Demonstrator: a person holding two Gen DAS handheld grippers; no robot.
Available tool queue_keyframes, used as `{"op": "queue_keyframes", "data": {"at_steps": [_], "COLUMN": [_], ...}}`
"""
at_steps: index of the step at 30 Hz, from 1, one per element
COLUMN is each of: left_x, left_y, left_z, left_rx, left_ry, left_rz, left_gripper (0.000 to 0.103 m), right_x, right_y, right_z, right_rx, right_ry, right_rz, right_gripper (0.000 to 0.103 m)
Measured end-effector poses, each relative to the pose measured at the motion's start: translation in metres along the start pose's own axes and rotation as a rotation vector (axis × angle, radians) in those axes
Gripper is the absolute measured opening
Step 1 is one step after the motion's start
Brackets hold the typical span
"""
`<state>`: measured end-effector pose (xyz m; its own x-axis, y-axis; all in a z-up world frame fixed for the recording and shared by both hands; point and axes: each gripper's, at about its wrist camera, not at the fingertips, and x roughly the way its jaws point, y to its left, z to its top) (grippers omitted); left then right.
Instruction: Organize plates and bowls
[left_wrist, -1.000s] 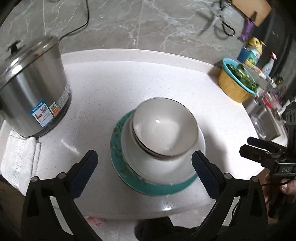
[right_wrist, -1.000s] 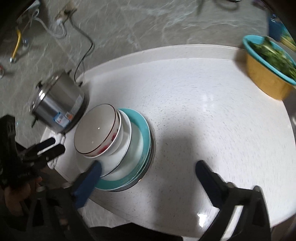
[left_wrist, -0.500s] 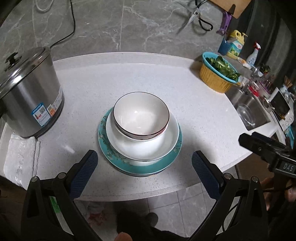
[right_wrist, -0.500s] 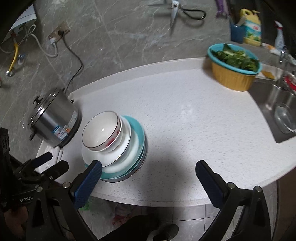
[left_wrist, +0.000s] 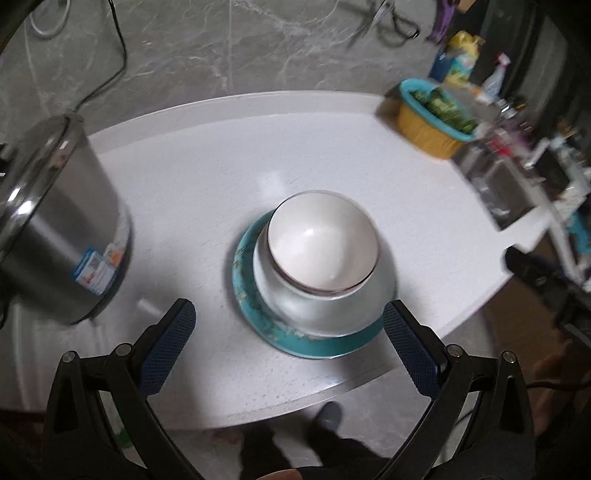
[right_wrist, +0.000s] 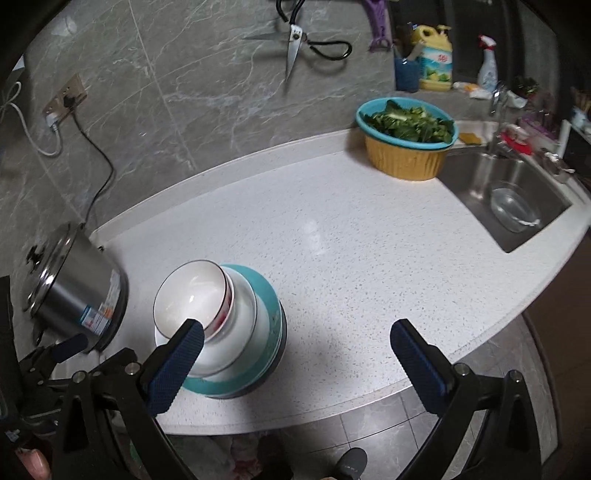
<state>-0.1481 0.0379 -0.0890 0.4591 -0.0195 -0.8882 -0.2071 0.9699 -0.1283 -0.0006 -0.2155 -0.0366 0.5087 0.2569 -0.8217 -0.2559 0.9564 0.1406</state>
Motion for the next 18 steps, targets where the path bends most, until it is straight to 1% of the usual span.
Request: {"op": "queue_keyframes", "data": {"at_steps": [1,4,8,11,13,17,18], "left_x": [-0.001,0.002,-0.001,-0.002,-0.006,-0.013,-0.016], "left_y": [0.008,0.019,0.023,0.017,0.012,0.007,0.004], "left_z": [0.002,0.009,0.015,0.019,0.02,0.022,0.021], "left_rx": [0.003,0.039,0.097,0.13,0.138,0.104,0.102], "left_ry": [0.004,0.016,0.012,0.013,0.0,-0.017,-0.026], "left_rz": [-0.031,-0.03,-0.061,-0.035,-0.005,0.002,0.013], "left_gripper": [0.103,0.103,0.103,0.103,0.103,0.103,0.103], "right_x": [-0.001,-0.005,-0.015,-0.018,-0.022,-0.028,-0.03], "right_y": [0.004,0.02,0.034,0.037,0.037,0.029,0.027], "right_z": [-0.001,-0.007,-0.014,-0.017,-0.019,-0.018,-0.016], "right_rx": [0.013,0.029,0.061,0.085,0.091,0.098,0.103], "right_ry": [0.001,0.009,0.005,0.029,0.028,0.014,0.007], "right_rz": [-0.008,-0.045,-0.083,-0.117,-0.118,-0.133,-0.137], "right_gripper": [0.103,0.103,0.103,0.103,0.103,0.103,0.103]}}
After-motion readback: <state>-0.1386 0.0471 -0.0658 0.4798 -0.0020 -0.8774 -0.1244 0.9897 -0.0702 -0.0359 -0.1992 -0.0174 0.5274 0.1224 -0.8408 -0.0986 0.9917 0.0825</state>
